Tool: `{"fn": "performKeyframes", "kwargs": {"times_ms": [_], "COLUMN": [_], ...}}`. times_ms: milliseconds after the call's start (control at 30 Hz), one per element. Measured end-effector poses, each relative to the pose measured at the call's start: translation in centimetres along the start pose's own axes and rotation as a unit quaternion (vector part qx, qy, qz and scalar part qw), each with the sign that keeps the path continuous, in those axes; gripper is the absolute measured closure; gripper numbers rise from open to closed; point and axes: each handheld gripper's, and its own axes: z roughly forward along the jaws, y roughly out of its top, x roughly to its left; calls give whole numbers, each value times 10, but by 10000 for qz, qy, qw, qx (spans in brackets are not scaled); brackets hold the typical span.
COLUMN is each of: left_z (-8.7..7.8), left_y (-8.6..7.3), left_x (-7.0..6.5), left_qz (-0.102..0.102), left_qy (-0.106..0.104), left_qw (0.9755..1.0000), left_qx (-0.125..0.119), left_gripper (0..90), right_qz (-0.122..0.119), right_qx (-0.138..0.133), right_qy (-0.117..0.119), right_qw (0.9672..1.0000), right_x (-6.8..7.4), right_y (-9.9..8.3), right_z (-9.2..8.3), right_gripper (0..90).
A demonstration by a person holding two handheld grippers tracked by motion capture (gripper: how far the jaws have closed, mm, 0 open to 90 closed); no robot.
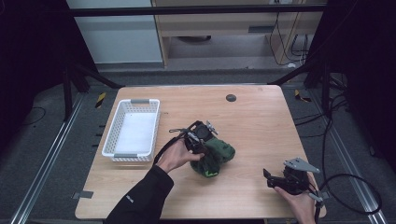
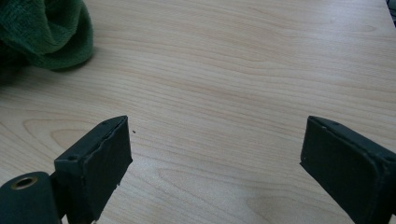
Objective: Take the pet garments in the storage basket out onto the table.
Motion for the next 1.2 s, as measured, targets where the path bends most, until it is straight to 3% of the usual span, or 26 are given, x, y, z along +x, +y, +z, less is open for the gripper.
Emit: {"fn": "performKeyframes", "kwargs": {"times_ms": [400, 600, 633, 833, 1200], "left_z": [9, 5, 3, -2, -13], "left_y": [-5, -12, -14, -21, -37], "left_x": [-3, -7, -8, -12, -20], "left_qz": [12, 8, 4, 62, 169], "left_qy": [-36, -41, -11, 33, 59], "left_qw": [10000, 9998, 9996, 9989, 9971], "left_qx": [19, -205, -280, -458, -734], "left_gripper": [534, 415, 361, 270, 224], "right_qz": [-10, -10, 18, 7, 8], "right_qx": [11, 22, 33, 43, 53], "right_qy": [-7, -11, 10, 6, -1], "right_qw": [10000, 10000, 10000, 10000, 10000], "right_x": [0, 0, 0, 0, -1], "right_y": [0, -1, -1, -1, -1], "right_z": [1, 1, 1, 1, 2], "right_gripper": [83, 81, 80, 77, 73]}}
